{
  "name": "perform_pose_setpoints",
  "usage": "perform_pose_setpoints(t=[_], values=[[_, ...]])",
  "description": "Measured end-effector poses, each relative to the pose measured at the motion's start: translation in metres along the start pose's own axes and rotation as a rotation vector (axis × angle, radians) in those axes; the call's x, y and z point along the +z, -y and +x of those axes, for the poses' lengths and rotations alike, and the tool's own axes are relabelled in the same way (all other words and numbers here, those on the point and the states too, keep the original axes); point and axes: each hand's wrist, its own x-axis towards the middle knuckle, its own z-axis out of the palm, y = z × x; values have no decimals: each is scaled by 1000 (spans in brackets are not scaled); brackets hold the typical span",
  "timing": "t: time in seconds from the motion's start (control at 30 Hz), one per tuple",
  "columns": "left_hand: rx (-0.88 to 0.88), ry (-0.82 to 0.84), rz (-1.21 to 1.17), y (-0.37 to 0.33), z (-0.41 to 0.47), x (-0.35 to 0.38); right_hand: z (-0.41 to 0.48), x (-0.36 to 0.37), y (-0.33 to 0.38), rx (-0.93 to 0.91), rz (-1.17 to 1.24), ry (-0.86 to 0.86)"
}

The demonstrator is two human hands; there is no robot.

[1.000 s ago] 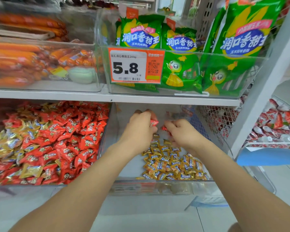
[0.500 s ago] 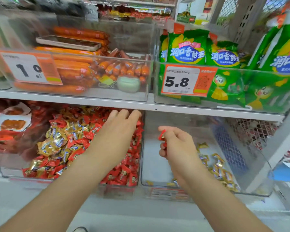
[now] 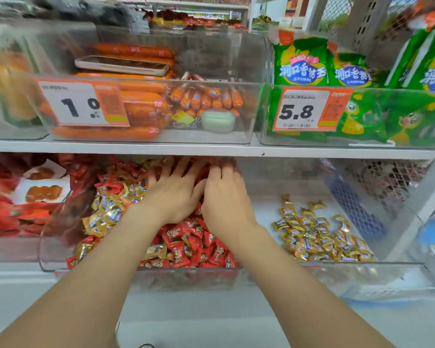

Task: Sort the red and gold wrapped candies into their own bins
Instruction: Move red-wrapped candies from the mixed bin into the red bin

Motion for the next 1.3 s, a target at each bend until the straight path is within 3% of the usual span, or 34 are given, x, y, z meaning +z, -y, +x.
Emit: perform_pose_setpoints(t=[0.1,0.2,0.37,0.57,0.73,0.87,0.97,1.03,1.13,1.3], values=[[3,-34,-27,8,-5,-3,13,13,4,20,-124,190],[-16,-71,-3,21,-17,-8,26,21,7,-35,-93,235],[-69,53,-99,40,-32,3,40,33,5,-10,-10,358],[-69,-46,-115,34,-37,-4,24,2,3,17,84,148],[-13,-108,-119,0,-62,-19,-7,-32,-4,-77,165,64],[180,-84,-63,-40,-88,-30,-45,-65,-29,-43,322,-24],[460,-157,-192,-73,-93,-33,-63,-85,-77,166,452,-54],[585,-117,-287,-100,-91,-29,-65,-93,-129,355,316,109],[585,120,-385,-149,-77,-24,-73,-95,-198,592,21,454],[349,557,-276,-202,-23,7,-89,-75,-238,542,-172,752]])
